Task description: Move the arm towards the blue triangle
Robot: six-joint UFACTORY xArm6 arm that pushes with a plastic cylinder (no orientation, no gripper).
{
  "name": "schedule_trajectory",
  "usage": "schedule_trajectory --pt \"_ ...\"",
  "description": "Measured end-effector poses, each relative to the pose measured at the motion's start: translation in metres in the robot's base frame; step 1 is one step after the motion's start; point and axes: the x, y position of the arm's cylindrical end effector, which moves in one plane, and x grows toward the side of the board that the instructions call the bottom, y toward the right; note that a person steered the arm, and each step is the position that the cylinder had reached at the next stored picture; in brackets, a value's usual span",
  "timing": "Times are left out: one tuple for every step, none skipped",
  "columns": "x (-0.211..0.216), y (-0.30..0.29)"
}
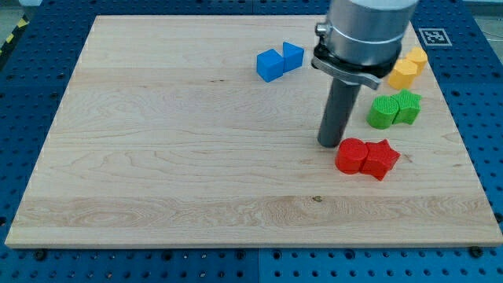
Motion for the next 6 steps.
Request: schedule_trajectory --pt "-0.039 -0.011" --pt "-0.054 -0.005" --pt "-0.066 -0.003" --pt "-0.099 -0.004" --pt "-0.110 -0.013" --pt "-0.110 -0.067"
